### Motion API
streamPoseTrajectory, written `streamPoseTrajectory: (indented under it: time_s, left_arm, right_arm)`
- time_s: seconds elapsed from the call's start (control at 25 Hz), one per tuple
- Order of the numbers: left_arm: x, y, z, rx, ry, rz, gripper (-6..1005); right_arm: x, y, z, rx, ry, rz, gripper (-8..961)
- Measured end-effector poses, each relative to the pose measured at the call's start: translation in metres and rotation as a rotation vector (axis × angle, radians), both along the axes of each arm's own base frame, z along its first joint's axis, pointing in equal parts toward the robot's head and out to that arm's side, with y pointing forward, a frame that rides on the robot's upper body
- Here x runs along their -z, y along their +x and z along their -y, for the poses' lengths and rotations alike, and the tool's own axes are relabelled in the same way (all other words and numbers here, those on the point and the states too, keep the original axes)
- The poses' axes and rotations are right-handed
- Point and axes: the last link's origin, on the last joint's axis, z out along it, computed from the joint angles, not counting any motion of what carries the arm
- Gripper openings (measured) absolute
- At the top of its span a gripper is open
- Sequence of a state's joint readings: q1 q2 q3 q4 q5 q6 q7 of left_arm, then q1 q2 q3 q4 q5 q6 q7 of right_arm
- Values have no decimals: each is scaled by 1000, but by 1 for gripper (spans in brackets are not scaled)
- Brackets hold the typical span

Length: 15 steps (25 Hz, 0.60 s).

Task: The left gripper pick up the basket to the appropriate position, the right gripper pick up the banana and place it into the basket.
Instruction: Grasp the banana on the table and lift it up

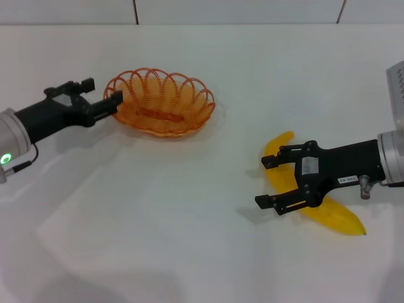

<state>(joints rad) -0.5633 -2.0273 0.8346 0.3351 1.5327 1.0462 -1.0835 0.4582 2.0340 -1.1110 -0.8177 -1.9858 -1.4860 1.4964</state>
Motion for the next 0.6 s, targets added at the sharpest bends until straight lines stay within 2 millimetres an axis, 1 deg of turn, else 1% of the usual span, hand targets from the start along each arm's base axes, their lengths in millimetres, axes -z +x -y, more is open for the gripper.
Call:
streamPoseTrajectory:
  time_s: [0.12, 0.24, 0.44, 0.6]
  left_arm:
    - [0, -5, 8, 5, -36, -6, 762]
    - [-2, -12, 20, 17, -89, -14, 762]
    - [-16, -29, 38, 17, -87, -48, 762]
    - [-17, -32, 43, 20, -94, -53, 762]
  right_arm:
    - [0, 0, 0, 2, 3, -1, 891]
    - [-5, -4, -2, -12, 24, -5, 890]
    - [-15, -10, 1, -40, 79, -29, 890]
    - [-24, -11, 0, -15, 117, -29, 890]
